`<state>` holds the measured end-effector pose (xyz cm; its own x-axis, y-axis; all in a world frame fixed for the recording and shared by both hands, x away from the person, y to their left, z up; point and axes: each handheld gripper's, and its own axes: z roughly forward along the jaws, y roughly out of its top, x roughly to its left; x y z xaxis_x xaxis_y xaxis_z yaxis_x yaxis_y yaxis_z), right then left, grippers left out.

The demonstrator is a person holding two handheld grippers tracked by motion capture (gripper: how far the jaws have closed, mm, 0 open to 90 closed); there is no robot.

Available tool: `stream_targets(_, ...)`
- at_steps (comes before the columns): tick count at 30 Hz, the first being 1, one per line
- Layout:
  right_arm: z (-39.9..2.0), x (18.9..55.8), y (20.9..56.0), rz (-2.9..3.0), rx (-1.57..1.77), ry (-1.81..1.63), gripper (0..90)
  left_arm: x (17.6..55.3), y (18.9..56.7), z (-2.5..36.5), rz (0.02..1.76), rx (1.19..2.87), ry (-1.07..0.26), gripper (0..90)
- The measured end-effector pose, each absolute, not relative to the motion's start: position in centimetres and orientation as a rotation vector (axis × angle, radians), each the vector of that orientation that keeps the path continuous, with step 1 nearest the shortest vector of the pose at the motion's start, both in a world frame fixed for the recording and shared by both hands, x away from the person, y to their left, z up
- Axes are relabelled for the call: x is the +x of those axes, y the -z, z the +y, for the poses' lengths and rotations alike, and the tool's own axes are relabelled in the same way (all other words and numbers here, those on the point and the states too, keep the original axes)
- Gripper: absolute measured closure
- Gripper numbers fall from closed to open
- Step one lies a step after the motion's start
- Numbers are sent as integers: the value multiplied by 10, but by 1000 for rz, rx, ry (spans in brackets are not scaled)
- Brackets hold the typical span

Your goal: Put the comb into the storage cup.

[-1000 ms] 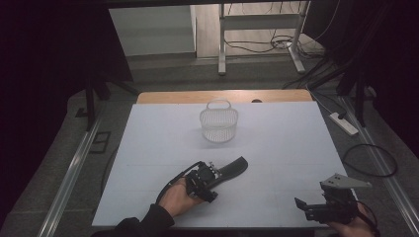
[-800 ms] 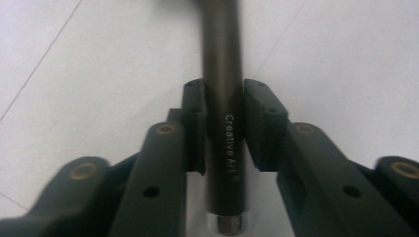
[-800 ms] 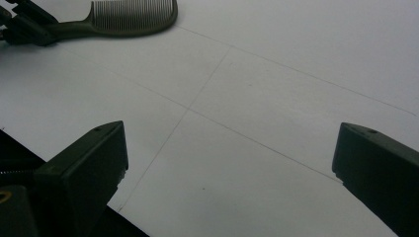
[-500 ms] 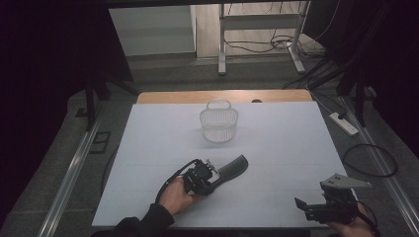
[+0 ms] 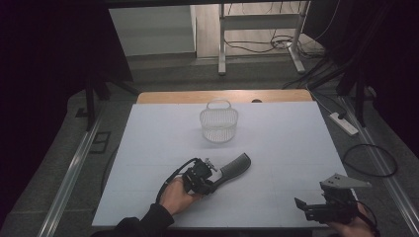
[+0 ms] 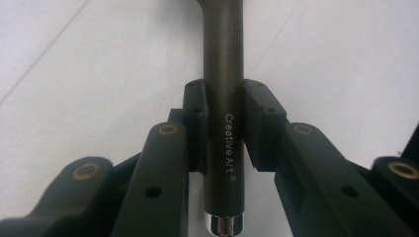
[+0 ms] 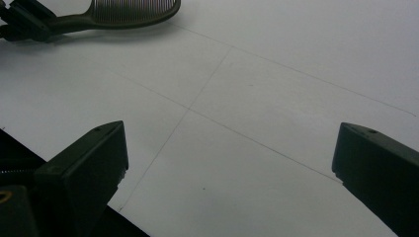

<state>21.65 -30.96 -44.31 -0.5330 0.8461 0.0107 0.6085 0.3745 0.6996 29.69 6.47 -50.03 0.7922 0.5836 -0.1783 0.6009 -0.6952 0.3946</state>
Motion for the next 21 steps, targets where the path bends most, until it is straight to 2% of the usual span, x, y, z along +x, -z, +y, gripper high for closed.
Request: stream_targets(21, -309, 214, 442, 2293, 1238, -969, 0, 293, 478, 80, 815, 2385, 21, 729)
